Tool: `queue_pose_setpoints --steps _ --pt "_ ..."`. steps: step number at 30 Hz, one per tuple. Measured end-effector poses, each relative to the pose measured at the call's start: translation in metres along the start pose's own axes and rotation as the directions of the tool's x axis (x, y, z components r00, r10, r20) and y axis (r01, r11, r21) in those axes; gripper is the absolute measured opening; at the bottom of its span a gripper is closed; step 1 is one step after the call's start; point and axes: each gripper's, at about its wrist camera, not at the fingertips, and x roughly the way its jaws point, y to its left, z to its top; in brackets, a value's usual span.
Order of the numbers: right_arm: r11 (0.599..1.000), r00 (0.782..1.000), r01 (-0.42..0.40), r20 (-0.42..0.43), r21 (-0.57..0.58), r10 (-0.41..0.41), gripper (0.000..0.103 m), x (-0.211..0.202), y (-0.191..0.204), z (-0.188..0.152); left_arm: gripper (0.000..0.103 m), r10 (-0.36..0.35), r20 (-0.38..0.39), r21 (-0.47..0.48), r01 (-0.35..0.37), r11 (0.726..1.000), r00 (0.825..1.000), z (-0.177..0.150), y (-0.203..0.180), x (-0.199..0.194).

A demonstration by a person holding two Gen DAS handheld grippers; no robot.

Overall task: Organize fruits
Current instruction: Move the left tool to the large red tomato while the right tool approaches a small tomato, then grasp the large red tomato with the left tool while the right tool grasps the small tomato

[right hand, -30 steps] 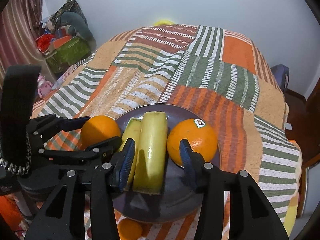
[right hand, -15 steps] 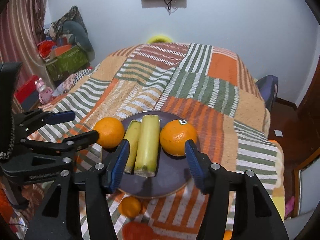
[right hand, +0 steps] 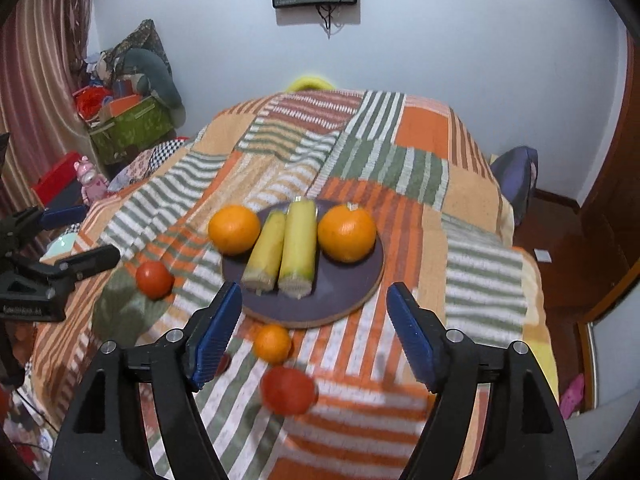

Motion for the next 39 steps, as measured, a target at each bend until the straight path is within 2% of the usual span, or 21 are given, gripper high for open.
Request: queue_pose_setpoints --steps 4,11,18,28,30,35,37,39 --pt "0.999 0.999 0.026 -0.034 0.025 -0.025 0.075 0.003 0.003 -0.018 0.1 -0.005 -0.042 -0.045 0.003 0.999 0.999 -0.017 0.019 0.009" --pt "0.996 0.991 0.055 -0.123 0.067 -0.047 0.075 0.019 0.009 -0.051 0.1 -0.004 -0.085 -0.085 -0.004 0.996 0.996 -0.033 0.048 0.033" --pt "0.991 0.986 0.071 -0.161 0.115 -0.052 0.075 0.031 0.01 -0.067 0.1 -0.022 -0.129 -0.087 0.01 0.996 0.991 -0.038 0.058 0.064" --pt "0.99 0.977 0.051 -0.212 0.129 -0.023 0.074 0.049 0.009 -0.073 0.099 -0.1 -0.191 -0.1 0.082 0.992 0.977 -0.041 0.054 0.103" --pt "0.991 0.976 0.041 -0.217 0.13 -0.012 0.07 0.051 0.01 -0.074 0.092 -0.102 -0.192 -0.091 0.085 0.992 0.976 -0.041 0.051 0.106" --pt "0.99 0.977 0.0 -0.209 0.14 0.03 0.054 0.053 0.01 -0.073 0.06 -0.096 -0.217 -0.059 0.085 0.995 0.971 -0.043 0.045 0.115" --pt "0.99 0.977 -0.027 -0.206 0.137 0.055 0.045 0.052 0.012 -0.072 0.052 -0.084 -0.218 -0.044 0.076 0.996 0.972 -0.044 0.044 0.116" --pt "0.992 0.978 -0.02 -0.202 0.124 0.045 0.045 0.052 0.014 -0.071 0.052 -0.083 -0.216 -0.046 0.075 0.996 0.973 -0.044 0.043 0.115"
